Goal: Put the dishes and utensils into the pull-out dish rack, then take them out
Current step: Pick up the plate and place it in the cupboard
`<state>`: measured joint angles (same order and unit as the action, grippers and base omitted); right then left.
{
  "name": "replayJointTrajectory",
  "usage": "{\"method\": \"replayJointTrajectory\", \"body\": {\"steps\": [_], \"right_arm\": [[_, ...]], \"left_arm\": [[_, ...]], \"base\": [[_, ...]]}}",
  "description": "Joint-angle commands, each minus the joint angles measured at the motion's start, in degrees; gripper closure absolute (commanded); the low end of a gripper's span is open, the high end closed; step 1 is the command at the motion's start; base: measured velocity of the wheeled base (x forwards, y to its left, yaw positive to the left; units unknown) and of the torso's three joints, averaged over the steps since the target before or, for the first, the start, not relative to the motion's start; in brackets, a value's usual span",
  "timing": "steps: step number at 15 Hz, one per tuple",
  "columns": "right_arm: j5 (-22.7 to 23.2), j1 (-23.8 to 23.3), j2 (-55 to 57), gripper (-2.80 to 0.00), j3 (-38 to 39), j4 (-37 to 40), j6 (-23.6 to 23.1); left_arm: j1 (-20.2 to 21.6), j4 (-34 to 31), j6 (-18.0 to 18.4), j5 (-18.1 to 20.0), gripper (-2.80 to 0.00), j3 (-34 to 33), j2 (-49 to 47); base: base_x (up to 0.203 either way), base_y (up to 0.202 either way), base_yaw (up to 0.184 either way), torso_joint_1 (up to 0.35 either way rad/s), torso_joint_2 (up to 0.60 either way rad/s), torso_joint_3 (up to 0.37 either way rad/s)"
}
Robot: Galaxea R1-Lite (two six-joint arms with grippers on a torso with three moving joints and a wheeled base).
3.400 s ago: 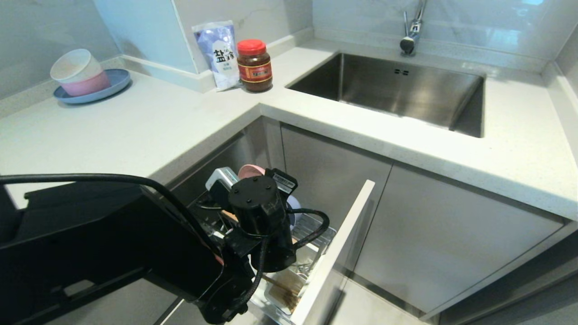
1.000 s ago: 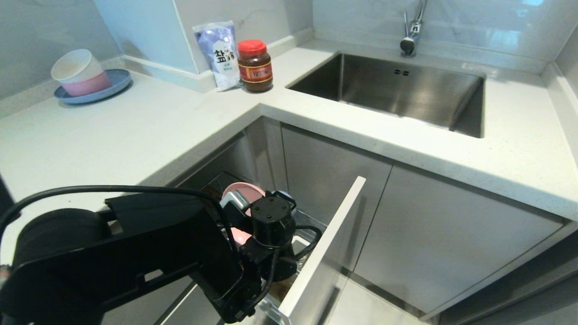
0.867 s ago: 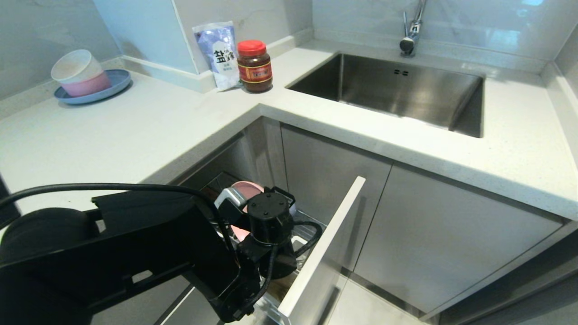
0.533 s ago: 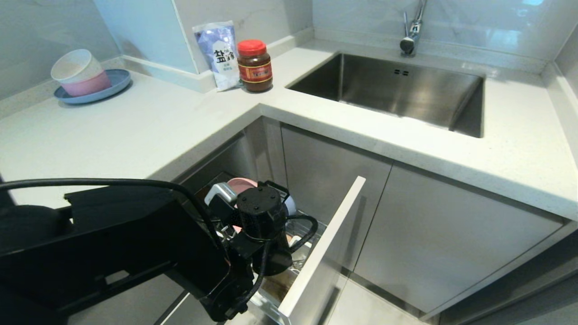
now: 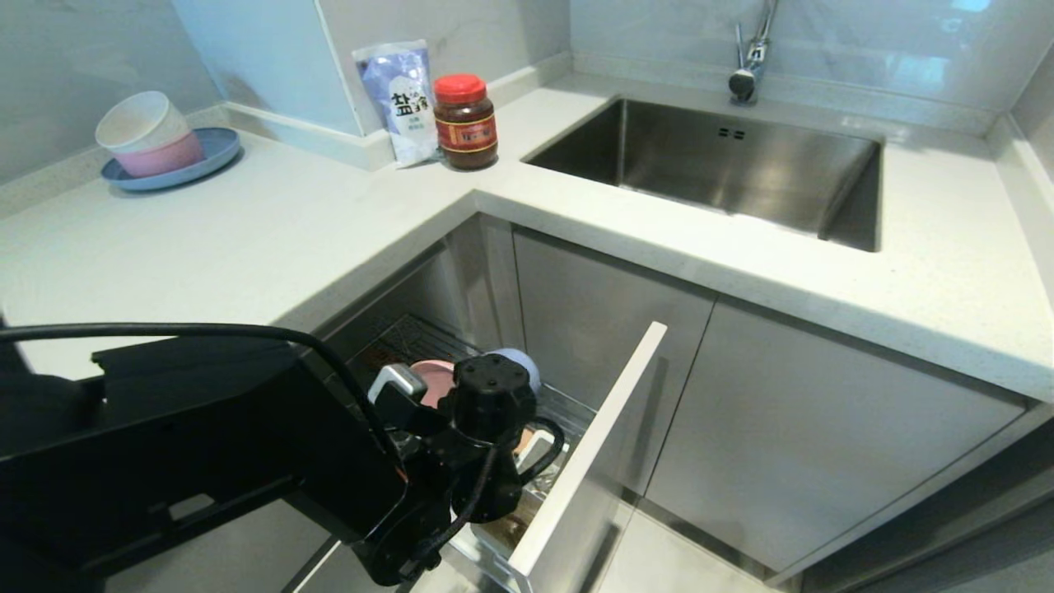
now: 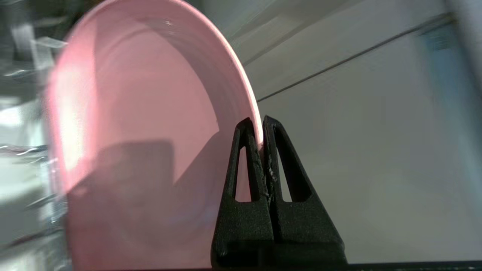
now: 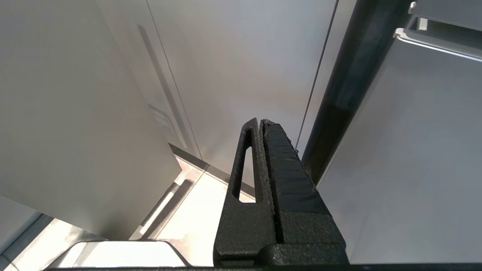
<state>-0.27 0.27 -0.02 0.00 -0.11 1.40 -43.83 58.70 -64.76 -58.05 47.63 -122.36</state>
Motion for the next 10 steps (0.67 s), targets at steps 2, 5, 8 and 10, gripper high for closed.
{"method": "replayJointTrajectory", "body": {"steps": [2, 5, 8, 10], "right_arm": [[0.0, 0.1, -0.2, 0.00, 0.1, -0.1, 0.0], [0.0, 0.0, -0.2, 0.00, 0.1, -0.1, 0.0], [0.0, 0.1, -0.2, 0.00, 0.1, -0.1, 0.0], [0.0, 0.0, -0.2, 0.00, 0.1, 0.0, 0.0]], "left_arm": [[0.5, -2.1, -1.9, 1.0, 0.00, 0.0, -0.8], [0.5, -2.1, -1.9, 1.1, 0.00, 0.0, -0.9], [0.5, -2.2, -1.6, 1.1, 0.00, 0.0, -0.7], [0.5, -2.1, -1.4, 1.0, -2.80, 0.2, -0.4]], "base": [[0.000, 0.000, 0.000, 0.000, 0.00, 0.000], [0.000, 0.000, 0.000, 0.000, 0.00, 0.000], [0.000, 0.000, 0.000, 0.000, 0.00, 0.000], [0.000, 0.000, 0.000, 0.000, 0.00, 0.000]]}}
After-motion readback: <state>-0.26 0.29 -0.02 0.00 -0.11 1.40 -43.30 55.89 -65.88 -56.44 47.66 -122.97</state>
